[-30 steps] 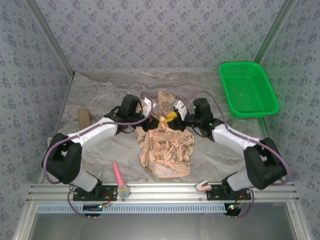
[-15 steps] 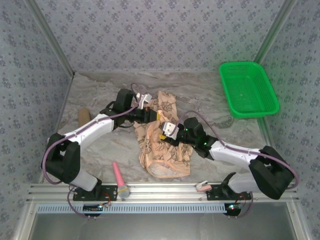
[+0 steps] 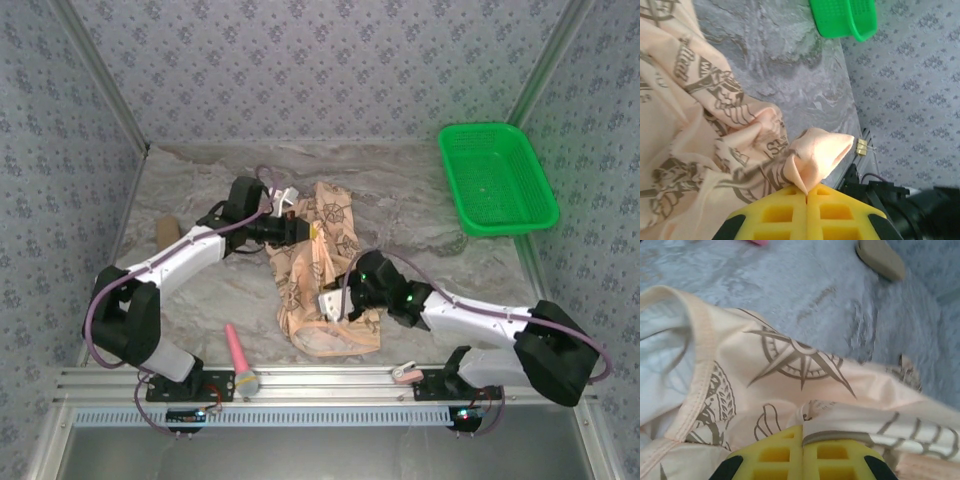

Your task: Fold the inside-out t-shirt

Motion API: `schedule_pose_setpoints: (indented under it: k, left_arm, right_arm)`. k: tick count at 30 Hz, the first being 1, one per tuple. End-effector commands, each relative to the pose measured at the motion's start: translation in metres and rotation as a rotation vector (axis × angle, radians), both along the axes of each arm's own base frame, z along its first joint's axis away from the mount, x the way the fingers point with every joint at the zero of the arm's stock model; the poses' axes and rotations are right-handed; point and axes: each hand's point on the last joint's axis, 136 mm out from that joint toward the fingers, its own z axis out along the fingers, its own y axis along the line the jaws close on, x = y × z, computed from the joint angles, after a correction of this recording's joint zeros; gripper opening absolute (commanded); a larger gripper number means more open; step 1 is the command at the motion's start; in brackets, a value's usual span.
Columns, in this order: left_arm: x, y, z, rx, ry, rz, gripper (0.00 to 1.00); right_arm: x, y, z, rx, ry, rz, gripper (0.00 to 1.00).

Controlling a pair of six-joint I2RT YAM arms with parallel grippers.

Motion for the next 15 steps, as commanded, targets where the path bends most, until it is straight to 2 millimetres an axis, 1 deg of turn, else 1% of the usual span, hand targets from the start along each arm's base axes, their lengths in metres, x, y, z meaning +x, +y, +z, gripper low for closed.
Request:
schedule_pose_setpoints:
  k: [1,4,5,6,7,8,10,11,12,13,15]
  left_arm:
    - [0.023,0.01,-0.008,0.032,0.003,0.057,0.0]
    - [0.022,0.008,-0.016,0.039,0.031,0.034,0.02]
    - [0.02,0.006,-0.017,0.034,0.038,0.02,0.02]
    - [0.017,0.004,-0.019,0.03,0.043,0.01,0.02]
    - [0.013,0.002,-0.021,0.026,0.05,-0.008,0.03]
    - [0.009,0.0,-0.022,0.021,0.055,-0.021,0.03]
    - [0.002,-0.002,-0.026,0.009,0.075,-0.037,0.03]
    - [-0.002,-0.003,-0.027,-0.008,0.088,-0.041,0.03]
    - [-0.005,-0.003,-0.028,-0.024,0.096,-0.041,0.03]
    - [-0.007,-0.003,-0.028,-0.036,0.103,-0.039,0.03]
    - [-0.013,-0.003,-0.031,-0.049,0.113,-0.04,0.03]
  right_arm:
    - [-0.012,-0.02,-0.044,-0.239,-0.205,0.082,0.0]
    - [0.002,-0.014,-0.039,-0.23,-0.385,0.016,0.11]
    - [0.005,-0.011,-0.034,-0.216,-0.411,-0.003,0.19]
    - [0.005,-0.01,-0.031,-0.199,-0.412,-0.014,0.24]
    - [0.006,-0.008,-0.026,-0.171,-0.395,-0.022,0.25]
    - [0.004,-0.006,-0.02,-0.124,-0.355,-0.021,0.25]
    - [0.0,-0.004,-0.004,-0.02,-0.216,-0.025,0.26]
    - [0.001,-0.004,0.005,0.039,-0.129,-0.042,0.28]
    - [0.007,-0.005,0.015,0.104,-0.065,-0.086,0.31]
    - [0.014,-0.007,0.021,0.154,-0.008,-0.131,0.31]
    - [0.02,-0.01,0.028,0.215,0.091,-0.169,0.35]
